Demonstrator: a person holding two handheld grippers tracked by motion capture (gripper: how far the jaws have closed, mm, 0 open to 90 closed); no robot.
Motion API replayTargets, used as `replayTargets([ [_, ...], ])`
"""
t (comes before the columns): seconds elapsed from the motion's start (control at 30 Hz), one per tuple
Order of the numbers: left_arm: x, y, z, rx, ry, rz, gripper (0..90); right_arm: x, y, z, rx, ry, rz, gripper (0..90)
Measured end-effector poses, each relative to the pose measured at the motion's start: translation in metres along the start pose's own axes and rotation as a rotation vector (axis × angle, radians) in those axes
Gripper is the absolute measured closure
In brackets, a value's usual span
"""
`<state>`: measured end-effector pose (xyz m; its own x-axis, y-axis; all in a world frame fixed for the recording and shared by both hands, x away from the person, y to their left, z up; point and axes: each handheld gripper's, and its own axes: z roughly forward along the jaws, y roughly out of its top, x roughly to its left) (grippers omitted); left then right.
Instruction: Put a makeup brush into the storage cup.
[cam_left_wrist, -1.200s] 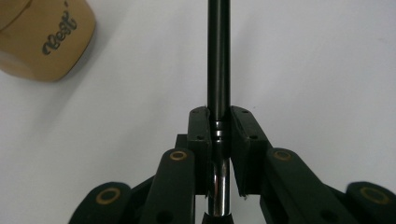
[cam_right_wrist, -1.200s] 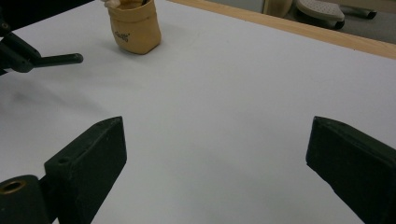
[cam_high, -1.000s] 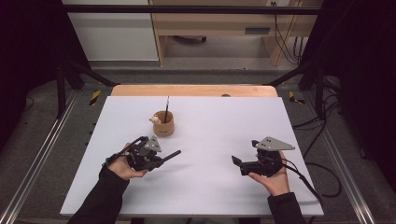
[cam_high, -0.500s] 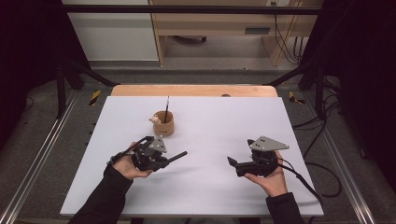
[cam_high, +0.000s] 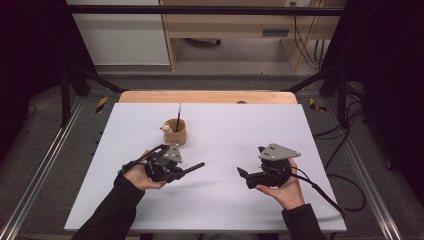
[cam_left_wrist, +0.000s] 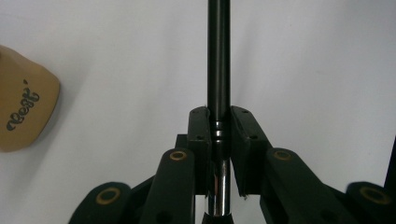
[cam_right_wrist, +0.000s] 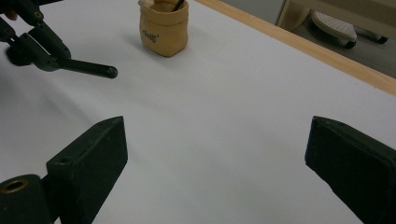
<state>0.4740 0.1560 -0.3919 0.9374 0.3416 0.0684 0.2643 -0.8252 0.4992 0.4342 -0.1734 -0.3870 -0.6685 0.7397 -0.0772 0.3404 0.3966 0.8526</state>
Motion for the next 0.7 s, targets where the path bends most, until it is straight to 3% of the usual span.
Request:
replayTargets([
  [0.7, 0.001, 0.016, 0.004, 0.011, -0.052, 0.018, 78.6, 0.02, 0.027, 0.007, 0.085, 0.041, -0.163, 7.8],
])
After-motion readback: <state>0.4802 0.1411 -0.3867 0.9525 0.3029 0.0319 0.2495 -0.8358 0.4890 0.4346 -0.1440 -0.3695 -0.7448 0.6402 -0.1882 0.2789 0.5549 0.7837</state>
